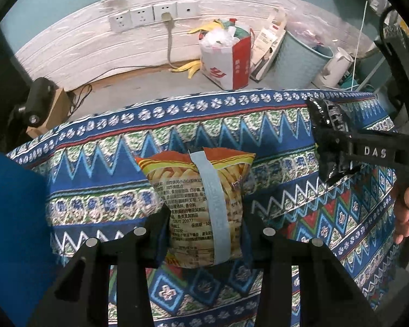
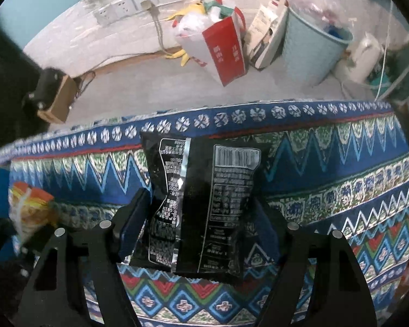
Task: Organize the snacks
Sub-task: 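Grasp the striped wafer bag with the left tool while the right tool grasps the black snack pack, then lift both packs and carry them over the cardboard box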
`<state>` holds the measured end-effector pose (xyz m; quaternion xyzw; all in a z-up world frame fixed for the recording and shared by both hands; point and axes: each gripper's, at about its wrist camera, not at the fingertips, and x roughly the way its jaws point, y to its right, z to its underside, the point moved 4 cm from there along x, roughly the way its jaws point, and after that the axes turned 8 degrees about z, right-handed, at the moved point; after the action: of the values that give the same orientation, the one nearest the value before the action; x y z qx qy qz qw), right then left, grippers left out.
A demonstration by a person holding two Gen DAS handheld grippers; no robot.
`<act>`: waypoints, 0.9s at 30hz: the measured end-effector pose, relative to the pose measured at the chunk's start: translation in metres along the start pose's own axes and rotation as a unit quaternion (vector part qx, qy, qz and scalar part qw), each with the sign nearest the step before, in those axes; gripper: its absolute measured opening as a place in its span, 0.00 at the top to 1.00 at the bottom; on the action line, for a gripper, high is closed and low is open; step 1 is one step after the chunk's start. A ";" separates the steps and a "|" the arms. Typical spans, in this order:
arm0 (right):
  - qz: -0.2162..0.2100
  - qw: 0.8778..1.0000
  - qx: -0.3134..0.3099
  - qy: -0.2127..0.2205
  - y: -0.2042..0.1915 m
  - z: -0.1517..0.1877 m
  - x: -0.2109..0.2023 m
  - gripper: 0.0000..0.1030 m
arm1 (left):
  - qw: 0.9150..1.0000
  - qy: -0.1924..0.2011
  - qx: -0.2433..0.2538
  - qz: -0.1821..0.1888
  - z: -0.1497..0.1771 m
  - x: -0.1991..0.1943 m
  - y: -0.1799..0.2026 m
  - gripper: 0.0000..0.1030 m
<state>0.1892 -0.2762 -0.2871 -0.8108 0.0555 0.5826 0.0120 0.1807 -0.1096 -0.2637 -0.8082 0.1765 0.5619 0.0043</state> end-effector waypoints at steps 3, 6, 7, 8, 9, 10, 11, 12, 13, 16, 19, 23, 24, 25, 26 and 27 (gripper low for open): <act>0.004 1.000 -0.025 0.013 -0.005 0.004 -0.005 0.51 | 1.000 0.001 -0.005 -0.002 0.004 -0.005 -0.004 0.59; -0.008 0.999 -0.031 0.021 -0.005 0.007 -0.013 0.58 | 1.000 0.004 -0.006 -0.002 0.008 -0.012 -0.007 0.59; -0.012 0.999 -0.031 0.022 -0.005 0.008 -0.014 0.60 | 1.000 0.007 -0.005 -0.002 0.008 -0.015 -0.007 0.59; -0.016 0.999 -0.031 0.022 -0.005 0.010 -0.017 0.61 | 1.000 0.009 -0.004 -0.003 0.009 -0.019 -0.006 0.59; -0.019 0.999 -0.032 0.022 -0.006 0.012 -0.019 0.61 | 1.000 0.012 -0.003 -0.003 0.009 -0.021 -0.006 0.59; -0.021 0.999 -0.035 0.024 -0.007 0.014 -0.021 0.61 | 1.000 0.015 -0.002 -0.003 0.009 -0.024 -0.005 0.59; -0.023 0.999 -0.036 0.025 -0.009 0.015 -0.023 0.61 | 1.000 0.017 -0.002 -0.004 0.010 -0.029 -0.005 0.59; -0.027 0.999 -0.037 0.027 -0.010 0.017 -0.025 0.61 | 1.000 0.019 -0.003 -0.003 0.010 -0.032 -0.005 0.59; -0.030 0.998 -0.037 0.028 -0.011 0.018 -0.027 0.61 | 1.000 0.022 -0.004 -0.002 0.010 -0.035 -0.005 0.59; -0.038 0.998 -0.041 0.036 -0.016 0.024 -0.038 0.61 | 1.000 0.031 -0.003 -0.002 0.012 -0.048 -0.005 0.59; -0.048 0.997 -0.043 0.044 -0.021 0.029 -0.052 0.61 | 0.999 0.042 0.000 -0.003 0.014 -0.061 -0.004 0.59; -0.061 0.996 -0.042 0.055 -0.029 0.034 -0.071 0.61 | 0.999 0.054 -0.004 -0.001 0.017 -0.078 -0.004 0.59; -0.064 0.995 -0.042 0.059 -0.030 0.034 -0.076 0.61 | 0.998 0.056 -0.005 -0.001 0.017 -0.082 -0.004 0.59; -0.068 0.995 -0.042 0.063 -0.033 0.034 -0.082 0.61 | 0.998 0.059 -0.006 -0.001 0.018 -0.086 -0.005 0.59; -0.071 0.994 -0.042 0.067 -0.035 0.034 -0.086 0.61 | 0.998 0.062 -0.007 -0.003 0.020 -0.091 -0.006 0.59; -0.075 0.994 -0.044 0.072 -0.038 0.034 -0.093 0.61 | 0.998 0.064 -0.008 -0.003 0.021 -0.095 -0.006 0.59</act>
<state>0.1316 -0.2289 -0.2118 -0.8523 -0.0301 0.5219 0.0161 0.1344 -0.0726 -0.1865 -0.8429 0.1695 0.5105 -0.0111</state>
